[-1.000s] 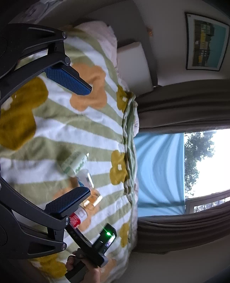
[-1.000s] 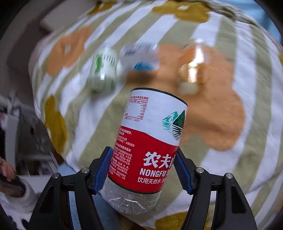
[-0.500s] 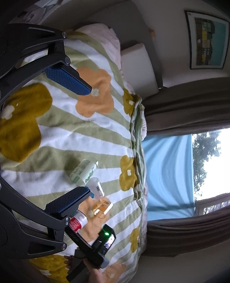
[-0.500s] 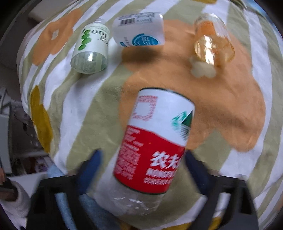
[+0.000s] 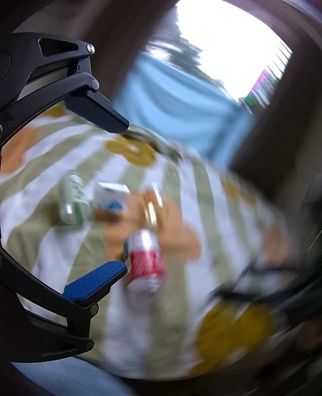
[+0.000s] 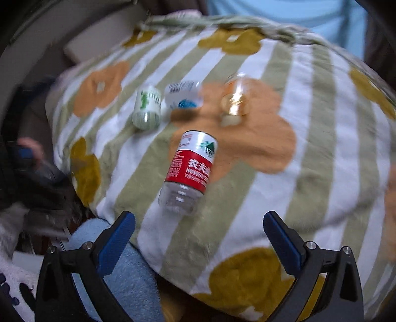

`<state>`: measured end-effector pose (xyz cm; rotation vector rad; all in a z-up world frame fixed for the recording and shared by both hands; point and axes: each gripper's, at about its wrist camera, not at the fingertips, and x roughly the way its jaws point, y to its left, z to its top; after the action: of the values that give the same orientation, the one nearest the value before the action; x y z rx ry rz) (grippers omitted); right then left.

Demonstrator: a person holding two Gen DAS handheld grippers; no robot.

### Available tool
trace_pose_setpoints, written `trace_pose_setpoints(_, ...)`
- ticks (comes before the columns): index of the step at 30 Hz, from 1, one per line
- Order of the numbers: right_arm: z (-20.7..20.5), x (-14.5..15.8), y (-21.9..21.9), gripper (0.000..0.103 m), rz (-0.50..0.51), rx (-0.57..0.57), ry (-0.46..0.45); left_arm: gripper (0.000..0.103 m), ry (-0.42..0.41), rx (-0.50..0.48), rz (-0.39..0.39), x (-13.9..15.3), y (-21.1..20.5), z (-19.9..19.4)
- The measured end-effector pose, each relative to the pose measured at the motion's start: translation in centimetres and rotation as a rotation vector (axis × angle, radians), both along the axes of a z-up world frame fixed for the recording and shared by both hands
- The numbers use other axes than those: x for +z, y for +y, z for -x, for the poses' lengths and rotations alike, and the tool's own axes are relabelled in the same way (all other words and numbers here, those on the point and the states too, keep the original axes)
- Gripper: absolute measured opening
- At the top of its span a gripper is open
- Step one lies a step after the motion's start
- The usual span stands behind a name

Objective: Flip cup upside down
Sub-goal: 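Close the left tool on the bottle while the right tool releases it, then carry the bottle cap-down in the left tool toward the bed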

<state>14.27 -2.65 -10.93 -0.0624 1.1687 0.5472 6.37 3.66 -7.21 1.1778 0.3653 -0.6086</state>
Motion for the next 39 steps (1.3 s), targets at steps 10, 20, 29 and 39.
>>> trace_pose_setpoints(10,5.0,0.5,-6.7,0.103,-0.135,-0.152,-0.037,0.103,0.055,-0.488,-0.492,-8.3,-5.5,-1.1)
trace_pose_setpoints(20,5.5,-1.5,-8.8,0.103,-0.248,-0.202,-0.006,0.089,0.165,-0.678,-0.811,-13.4,-7.6,-1.2)
trace_pose_setpoints(29,5.4,-3.0,-9.8,0.103,-0.322,-0.226,0.016,0.068,0.234,-0.656,-0.801,-12.9,-8.3,-1.1)
trace_pose_setpoints(39,6.1,-1.9,-10.3,0.103,-0.392,-0.245,-0.02,0.068,0.509,-0.267,-0.149,-4.6,-8.8,-4.6)
